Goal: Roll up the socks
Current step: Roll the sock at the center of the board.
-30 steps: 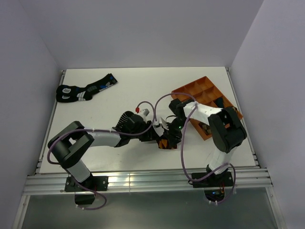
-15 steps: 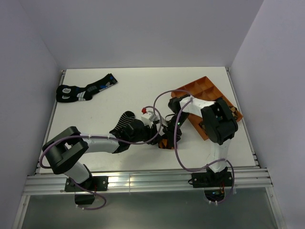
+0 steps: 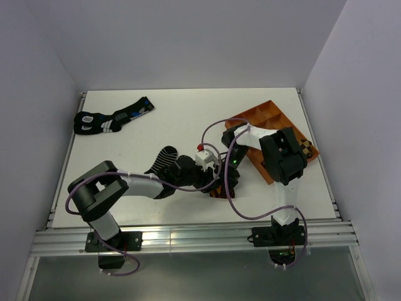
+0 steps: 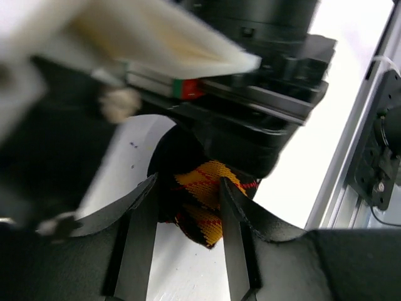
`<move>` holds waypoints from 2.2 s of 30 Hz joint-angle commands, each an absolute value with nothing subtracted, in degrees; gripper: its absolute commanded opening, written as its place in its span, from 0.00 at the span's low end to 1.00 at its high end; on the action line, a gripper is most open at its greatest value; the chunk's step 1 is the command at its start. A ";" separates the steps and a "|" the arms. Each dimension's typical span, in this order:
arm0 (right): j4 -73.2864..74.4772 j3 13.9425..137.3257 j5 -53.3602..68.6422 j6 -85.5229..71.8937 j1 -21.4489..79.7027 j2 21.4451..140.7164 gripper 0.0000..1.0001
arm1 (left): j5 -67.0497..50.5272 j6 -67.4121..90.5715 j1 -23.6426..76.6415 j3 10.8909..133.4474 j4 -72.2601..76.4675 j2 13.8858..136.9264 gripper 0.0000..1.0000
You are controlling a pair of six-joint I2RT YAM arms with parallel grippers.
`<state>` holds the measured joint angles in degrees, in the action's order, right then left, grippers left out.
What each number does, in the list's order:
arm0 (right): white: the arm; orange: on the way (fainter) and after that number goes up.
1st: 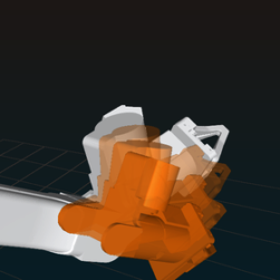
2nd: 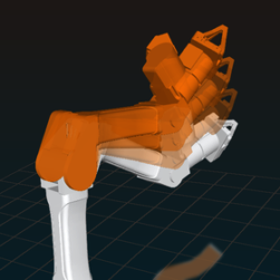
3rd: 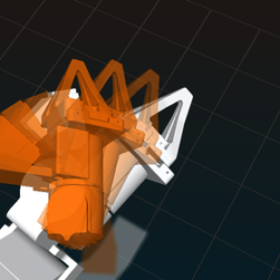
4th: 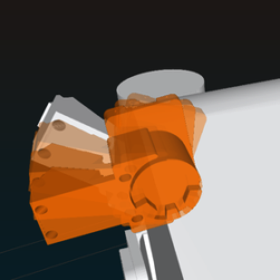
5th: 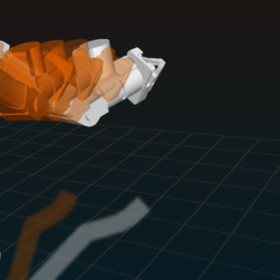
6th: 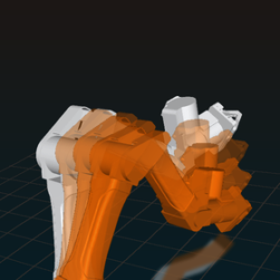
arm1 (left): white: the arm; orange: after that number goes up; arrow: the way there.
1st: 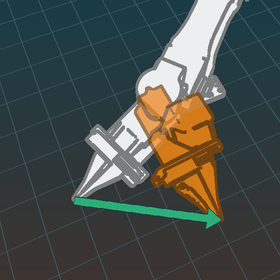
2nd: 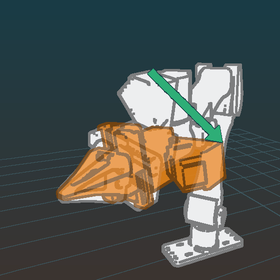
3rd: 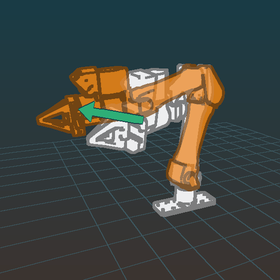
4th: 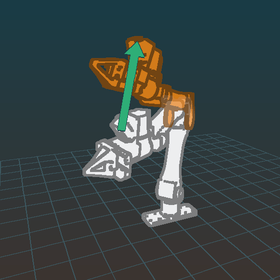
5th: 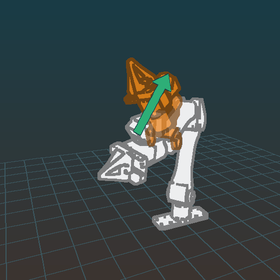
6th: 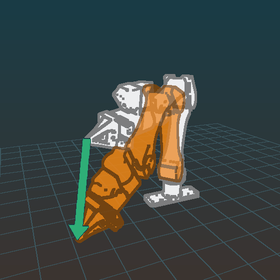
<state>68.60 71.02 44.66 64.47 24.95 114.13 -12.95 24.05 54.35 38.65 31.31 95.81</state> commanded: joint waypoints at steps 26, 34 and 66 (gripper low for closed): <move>64.25 73.21 37.62 59.24 23.73 118.21 0.21 | -24.34 27.15 53.70 34.98 43.33 98.43 0.51; 62.23 72.95 36.30 56.34 23.82 117.34 0.22 | -23.47 28.73 54.49 39.37 38.34 102.39 0.44; 52.73 61.17 39.11 48.51 17.93 92.12 0.68 | -18.72 36.74 57.22 45.70 16.88 107.75 0.01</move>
